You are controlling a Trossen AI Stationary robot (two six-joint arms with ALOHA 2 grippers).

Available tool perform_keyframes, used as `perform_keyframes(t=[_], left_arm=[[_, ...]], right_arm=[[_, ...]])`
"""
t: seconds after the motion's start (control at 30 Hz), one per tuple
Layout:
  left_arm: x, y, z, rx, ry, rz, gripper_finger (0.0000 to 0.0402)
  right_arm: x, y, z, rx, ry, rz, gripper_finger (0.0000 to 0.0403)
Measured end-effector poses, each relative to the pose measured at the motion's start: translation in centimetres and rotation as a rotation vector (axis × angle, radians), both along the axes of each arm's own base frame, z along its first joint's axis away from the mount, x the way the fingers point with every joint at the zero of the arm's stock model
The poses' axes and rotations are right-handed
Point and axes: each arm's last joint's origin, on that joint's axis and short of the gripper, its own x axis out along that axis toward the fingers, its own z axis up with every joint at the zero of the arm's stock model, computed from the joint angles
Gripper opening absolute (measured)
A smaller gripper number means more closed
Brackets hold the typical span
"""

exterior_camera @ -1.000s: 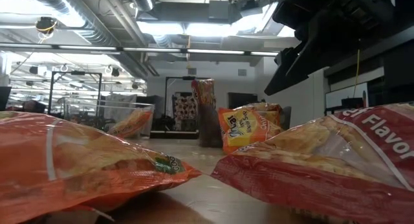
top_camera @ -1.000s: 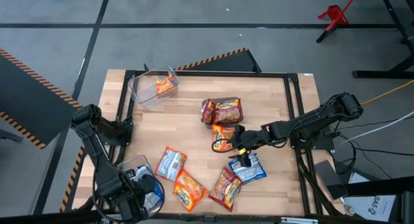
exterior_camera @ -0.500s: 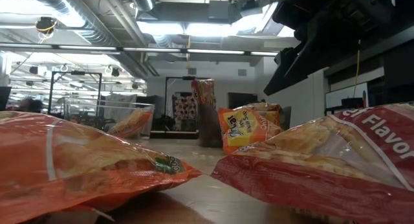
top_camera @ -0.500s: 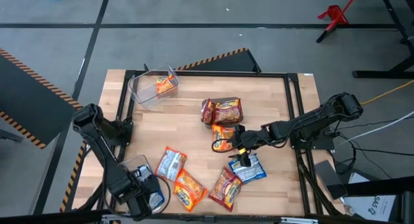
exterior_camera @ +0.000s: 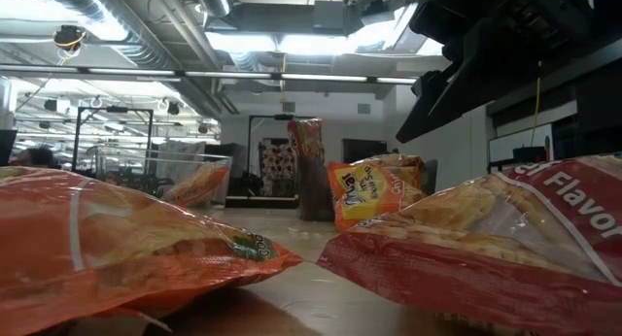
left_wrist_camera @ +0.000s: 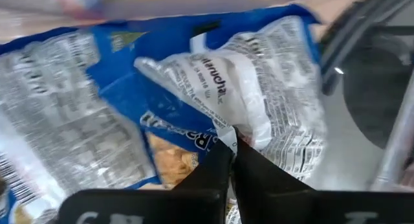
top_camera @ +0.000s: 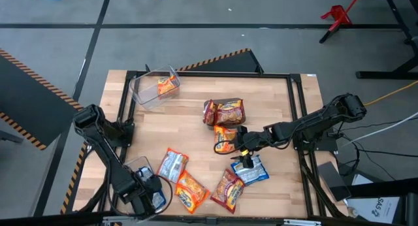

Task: Sort Maruchan noodles
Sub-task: Put the blue noodle pack into the bottom transparent bin

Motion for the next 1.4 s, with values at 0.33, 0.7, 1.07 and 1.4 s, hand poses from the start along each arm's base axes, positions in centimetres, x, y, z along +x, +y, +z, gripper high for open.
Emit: perform_keyframes(t=[0.33, 0.7, 1.07, 1.4], left_arm=[[-0.1, 0.9, -0.5, 0.041, 0.072, 0.043, 0.0071], [0.3, 2.1, 3.9, -0.078, -0.026, 0.145, 0.0117], [-0.8, 5.6, 9.6, -0.095, -0.428, 0.392, 0.0118], [-0.1, 7.0, 10.5, 0.119, -0.724, 0.41, 0.0118]], right_arm=[[0.0, 0.0, 0.0, -0.007, -0.002, -0.005, 0.0312], [-0.1, -0.1, -0.1, -0.061, 0.002, 0.017, 0.0312], [-3.9, -0.9, -2.6, -0.041, 0.497, -0.097, 0.0312], [-6.3, -0.3, -3.0, 0.051, 0.71, -0.48, 0.0312]])
